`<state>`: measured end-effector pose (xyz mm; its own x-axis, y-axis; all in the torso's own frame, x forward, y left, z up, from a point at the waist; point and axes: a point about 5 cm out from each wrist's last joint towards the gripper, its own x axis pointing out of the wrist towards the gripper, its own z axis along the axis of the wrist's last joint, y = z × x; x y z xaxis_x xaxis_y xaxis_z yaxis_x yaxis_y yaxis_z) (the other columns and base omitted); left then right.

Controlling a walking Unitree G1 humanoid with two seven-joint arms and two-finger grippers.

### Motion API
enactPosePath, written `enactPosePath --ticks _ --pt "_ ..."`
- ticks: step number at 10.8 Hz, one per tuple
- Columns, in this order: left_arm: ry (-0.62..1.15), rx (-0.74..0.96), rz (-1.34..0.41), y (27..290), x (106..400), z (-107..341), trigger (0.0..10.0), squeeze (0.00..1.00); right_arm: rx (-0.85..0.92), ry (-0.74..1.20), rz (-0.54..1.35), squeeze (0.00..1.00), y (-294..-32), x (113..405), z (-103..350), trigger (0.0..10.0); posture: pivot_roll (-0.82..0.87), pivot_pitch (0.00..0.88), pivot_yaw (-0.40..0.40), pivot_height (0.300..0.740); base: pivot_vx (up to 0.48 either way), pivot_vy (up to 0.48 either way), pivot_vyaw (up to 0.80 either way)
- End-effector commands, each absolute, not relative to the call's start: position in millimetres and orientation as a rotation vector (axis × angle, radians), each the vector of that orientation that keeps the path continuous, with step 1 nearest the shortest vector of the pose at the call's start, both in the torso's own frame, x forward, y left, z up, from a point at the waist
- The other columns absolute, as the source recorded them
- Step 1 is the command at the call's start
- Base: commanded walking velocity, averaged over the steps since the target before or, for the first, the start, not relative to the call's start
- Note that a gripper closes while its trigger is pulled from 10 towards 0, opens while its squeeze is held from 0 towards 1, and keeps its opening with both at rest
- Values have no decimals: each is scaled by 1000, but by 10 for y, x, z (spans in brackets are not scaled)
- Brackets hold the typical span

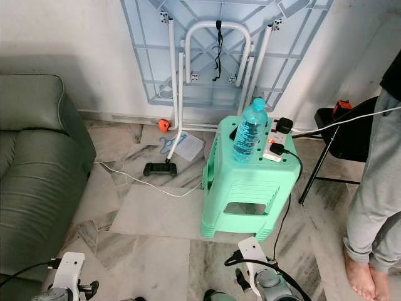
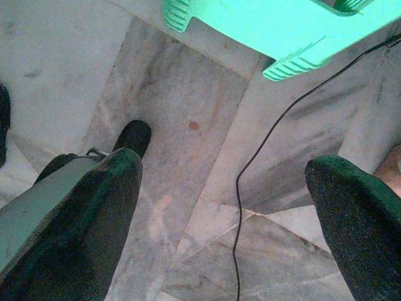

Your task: Move the pillow to the sofa

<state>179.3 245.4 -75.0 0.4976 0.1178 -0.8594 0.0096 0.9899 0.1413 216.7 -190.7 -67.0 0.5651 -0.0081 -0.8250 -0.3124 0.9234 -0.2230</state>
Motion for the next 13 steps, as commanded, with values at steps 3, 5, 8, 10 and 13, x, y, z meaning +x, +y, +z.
enactPosePath --ticks 3,5,8,10,13 --pt "810 -46 110 2116 2463 -437 10000 0 58 815 160 0 -1229 2753 -297 10000 44 0 -107 740 0 0 0" --pt "815 47 56 2060 2476 -438 10000 0 25 841 162 0 -1310 2674 -363 10000 41 0 -99 740 0 0 0" --pt "845 21 64 2089 2419 -475 10000 0 99 852 131 0 -1315 2654 -379 10000 27 0 -88 740 0 0 0" --pt "847 25 58 2076 2415 -480 10000 0 76 856 145 0 -1313 2649 -383 10000 26 0 -88 740 0 0 0" --pt "848 2 73 2081 2407 -485 10000 0 -23 871 178 0 -1308 2634 -397 10000 25 0 -91 740 0 0 0"
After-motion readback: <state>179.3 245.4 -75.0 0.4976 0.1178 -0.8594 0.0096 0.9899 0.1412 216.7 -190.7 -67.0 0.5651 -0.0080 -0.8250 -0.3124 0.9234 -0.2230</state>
